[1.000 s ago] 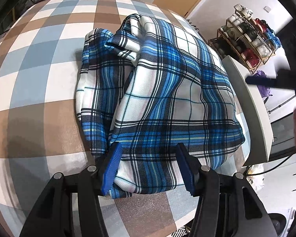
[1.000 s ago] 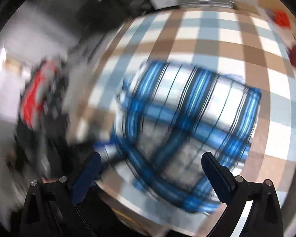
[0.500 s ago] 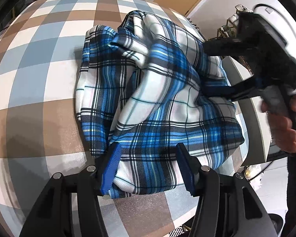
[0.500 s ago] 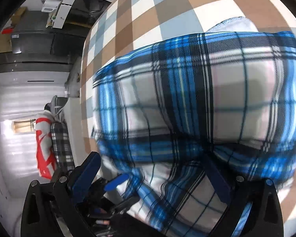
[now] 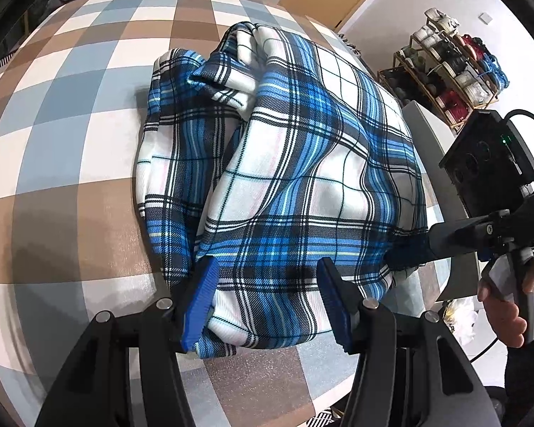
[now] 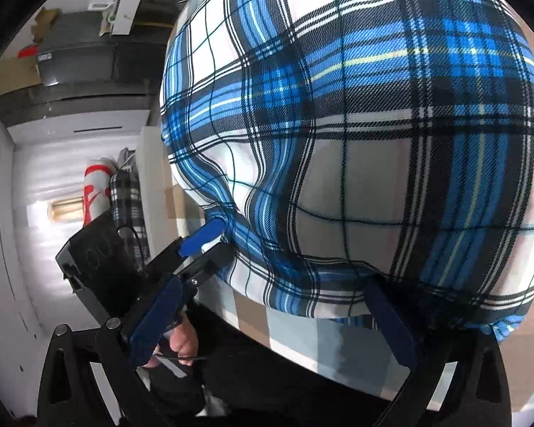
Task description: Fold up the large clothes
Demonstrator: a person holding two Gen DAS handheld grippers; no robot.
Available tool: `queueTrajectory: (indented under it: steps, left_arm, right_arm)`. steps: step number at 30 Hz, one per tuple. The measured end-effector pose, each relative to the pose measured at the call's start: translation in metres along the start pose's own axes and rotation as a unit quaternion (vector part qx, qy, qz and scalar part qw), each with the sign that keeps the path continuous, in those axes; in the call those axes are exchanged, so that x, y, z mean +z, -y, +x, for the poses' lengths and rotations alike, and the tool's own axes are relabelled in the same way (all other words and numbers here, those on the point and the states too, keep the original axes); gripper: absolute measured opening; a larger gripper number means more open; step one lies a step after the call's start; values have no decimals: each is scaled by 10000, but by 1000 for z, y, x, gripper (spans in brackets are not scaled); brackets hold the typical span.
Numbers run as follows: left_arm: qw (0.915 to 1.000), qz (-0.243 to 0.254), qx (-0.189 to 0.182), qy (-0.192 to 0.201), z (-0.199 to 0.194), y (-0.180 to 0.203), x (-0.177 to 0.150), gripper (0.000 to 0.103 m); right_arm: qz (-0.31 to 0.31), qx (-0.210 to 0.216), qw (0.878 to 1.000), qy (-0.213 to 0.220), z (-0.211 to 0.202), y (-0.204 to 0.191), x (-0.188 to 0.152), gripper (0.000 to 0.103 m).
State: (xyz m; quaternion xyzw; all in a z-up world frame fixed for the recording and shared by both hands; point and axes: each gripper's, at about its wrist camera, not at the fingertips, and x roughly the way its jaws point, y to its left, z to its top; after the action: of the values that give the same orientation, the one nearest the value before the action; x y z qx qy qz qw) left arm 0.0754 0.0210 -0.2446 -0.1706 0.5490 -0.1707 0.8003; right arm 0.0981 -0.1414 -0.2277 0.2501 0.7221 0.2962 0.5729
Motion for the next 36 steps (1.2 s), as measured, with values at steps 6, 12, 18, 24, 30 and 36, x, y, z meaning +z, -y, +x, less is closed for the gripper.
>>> queueTrajectory:
  steps: [6,12,18,24,30,36]
  left_arm:
    - [10000,-48,-69,6,-2,-4,-1,51]
    - [10000,28,-63,1,-4,-4,-2,51]
    - [10000,50,3,15,-4,-2,-3,51]
    - [9998,115,138,-2,-1,3,0,51]
    - [9999,-111,-1,-12,-6,0,3,51]
    - [9987,-94,-291,405,-34,-2,12,51]
  right_arm:
    - [-567,-371,9976,111,-20,-65,9,103]
    - [-836,-1377,9796,1203,-42,-112,56,103]
    - [-1037,-3568,9235,957,-4,-96,109,103]
    - [-1070,-3771,9161,839,27,-80,113,103]
    - [-1165,-2559,9507,1306,-28,-72,78,103]
    - [-790,-1027,9592,2512,-95,-34,-1,103]
